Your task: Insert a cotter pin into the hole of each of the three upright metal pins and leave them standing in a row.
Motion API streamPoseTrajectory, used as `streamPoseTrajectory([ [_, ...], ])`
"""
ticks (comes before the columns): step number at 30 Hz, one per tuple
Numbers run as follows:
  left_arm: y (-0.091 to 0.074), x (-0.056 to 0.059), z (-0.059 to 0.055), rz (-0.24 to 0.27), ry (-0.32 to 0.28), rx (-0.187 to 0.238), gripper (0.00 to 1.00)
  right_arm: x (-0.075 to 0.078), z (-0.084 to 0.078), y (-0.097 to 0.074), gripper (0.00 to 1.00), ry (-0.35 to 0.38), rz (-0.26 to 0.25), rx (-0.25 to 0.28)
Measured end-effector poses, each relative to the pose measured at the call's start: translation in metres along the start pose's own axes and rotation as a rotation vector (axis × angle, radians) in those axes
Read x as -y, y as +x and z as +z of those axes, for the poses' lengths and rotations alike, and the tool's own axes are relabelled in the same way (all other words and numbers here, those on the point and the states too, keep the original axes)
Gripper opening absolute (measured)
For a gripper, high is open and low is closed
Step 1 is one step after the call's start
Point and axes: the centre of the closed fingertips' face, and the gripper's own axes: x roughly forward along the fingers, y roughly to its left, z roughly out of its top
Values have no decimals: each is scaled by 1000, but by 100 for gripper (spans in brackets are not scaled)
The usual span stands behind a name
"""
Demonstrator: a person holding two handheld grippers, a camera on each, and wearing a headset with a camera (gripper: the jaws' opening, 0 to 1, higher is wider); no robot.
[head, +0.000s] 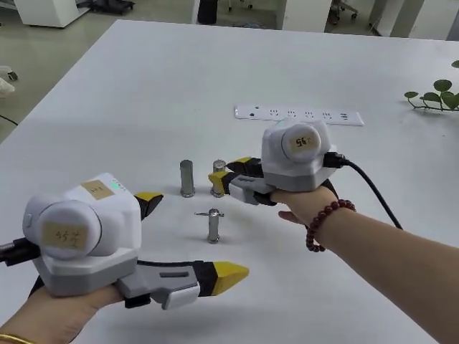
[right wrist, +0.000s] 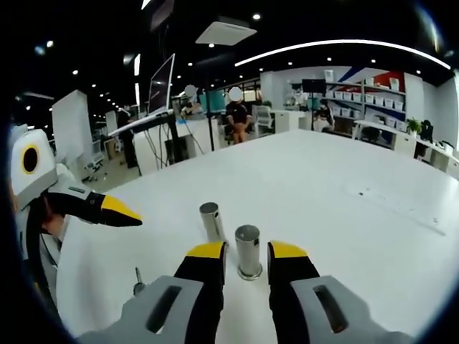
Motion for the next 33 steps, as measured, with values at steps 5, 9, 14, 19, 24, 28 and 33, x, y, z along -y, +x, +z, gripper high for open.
streamPoseTrajectory([
  [5, -1, 1, 0, 0, 18, -2, 99, 1, -7, 5, 15, -5, 0, -20],
  [9, -1, 2, -1, -3, 19, -3, 99, 3, -9, 7, 13, 6, -2, -24],
  [14, -1, 4, -3, -3, 24, -14, 98, 2, -13, 10, 10, 14, 4, -30],
  [19, -3, 5, -2, 3, 24, -2, 97, 2, -13, 10, 9, 7, 9, -26],
  [24, -5, 4, -5, 12, 18, -6, 97, 1, -14, 9, 8, 1, 26, -33],
  [28, -5, 4, -4, 13, 20, -2, 97, -1, -14, 6, 8, -25, 22, -39],
  [33, -5, 5, -4, 13, 25, -3, 97, 2, -15, 3, 8, -37, -4, -49],
])
